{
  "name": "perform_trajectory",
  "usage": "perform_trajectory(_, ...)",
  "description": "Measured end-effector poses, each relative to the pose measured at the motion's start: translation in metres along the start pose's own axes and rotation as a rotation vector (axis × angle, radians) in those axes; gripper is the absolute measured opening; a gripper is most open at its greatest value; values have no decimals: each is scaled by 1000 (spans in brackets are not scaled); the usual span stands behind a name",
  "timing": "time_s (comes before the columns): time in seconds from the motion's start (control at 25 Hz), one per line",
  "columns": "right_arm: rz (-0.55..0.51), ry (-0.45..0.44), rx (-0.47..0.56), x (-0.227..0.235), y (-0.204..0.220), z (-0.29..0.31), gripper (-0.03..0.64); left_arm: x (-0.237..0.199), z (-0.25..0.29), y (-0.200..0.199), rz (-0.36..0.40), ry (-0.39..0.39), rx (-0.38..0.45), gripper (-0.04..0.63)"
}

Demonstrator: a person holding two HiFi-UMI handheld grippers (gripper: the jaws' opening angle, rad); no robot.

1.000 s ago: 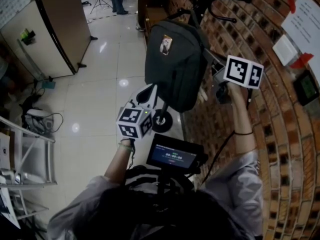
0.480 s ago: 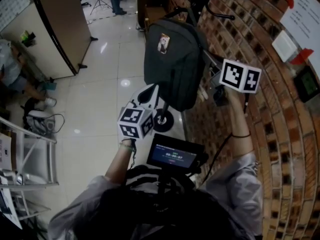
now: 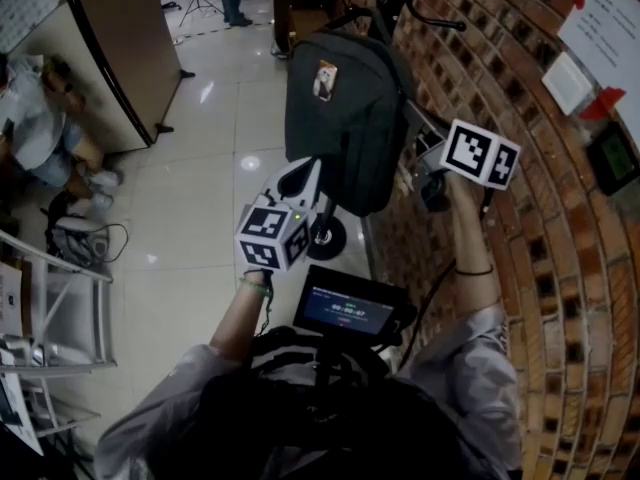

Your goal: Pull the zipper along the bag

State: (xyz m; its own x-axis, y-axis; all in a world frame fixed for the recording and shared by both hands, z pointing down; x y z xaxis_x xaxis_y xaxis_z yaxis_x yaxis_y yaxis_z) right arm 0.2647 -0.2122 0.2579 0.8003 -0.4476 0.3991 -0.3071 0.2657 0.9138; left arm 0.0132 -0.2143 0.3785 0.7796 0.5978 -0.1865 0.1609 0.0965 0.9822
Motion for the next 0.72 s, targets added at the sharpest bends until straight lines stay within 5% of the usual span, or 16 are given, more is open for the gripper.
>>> perform_trajectory(0.72, 1, 37, 8, 12, 41, -13, 9, 11, -13, 11, 30, -8, -32, 6)
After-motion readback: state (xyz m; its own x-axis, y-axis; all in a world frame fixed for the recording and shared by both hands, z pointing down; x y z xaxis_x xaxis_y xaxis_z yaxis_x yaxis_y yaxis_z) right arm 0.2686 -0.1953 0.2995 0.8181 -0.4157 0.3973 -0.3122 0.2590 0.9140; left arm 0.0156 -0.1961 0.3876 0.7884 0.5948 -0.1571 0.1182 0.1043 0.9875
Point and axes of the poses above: the fingertips, and each gripper's own axes: z forward along the fingers, x to its right, y out of its underside, the point moved 9 cm from there along -z, backward along the fingers, and after that the axes turned 12 degrees about -y, right-handed, at the moved point
